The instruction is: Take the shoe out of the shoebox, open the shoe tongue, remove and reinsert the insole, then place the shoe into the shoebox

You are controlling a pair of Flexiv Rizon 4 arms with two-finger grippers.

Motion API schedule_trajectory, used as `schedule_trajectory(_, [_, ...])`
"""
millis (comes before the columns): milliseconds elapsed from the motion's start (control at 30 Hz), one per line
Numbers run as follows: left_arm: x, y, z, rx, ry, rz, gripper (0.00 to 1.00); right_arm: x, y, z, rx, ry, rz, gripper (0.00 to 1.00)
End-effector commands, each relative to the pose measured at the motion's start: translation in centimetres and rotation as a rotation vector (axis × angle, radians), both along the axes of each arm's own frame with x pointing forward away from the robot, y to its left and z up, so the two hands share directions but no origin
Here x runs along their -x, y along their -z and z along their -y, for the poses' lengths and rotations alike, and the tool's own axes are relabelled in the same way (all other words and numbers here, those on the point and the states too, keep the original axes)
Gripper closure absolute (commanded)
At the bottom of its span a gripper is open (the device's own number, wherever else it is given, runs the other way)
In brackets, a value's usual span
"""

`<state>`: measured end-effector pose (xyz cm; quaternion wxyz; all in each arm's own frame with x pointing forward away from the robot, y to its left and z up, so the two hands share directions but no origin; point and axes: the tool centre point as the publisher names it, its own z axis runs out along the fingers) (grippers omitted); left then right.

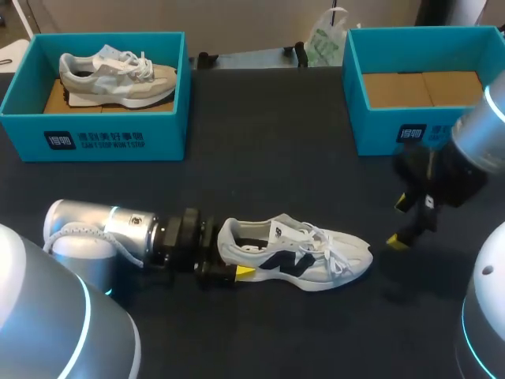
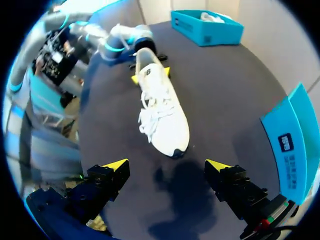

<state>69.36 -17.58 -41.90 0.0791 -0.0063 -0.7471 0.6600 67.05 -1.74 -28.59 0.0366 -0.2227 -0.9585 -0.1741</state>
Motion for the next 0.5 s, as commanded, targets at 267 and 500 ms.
schedule_trajectory(267, [0.0,0.0,0.0,0.000,-0.002,0.000,1.00,0.3,-2.7,-3.9,0.312,0.483,-0.121,0.00])
schedule_trajectory(500, [0.0,0.0,0.0,0.000,-0.002,0.000,1.00,0.3,-2.7,-3.9,0.312,0.483,-0.121,0.00])
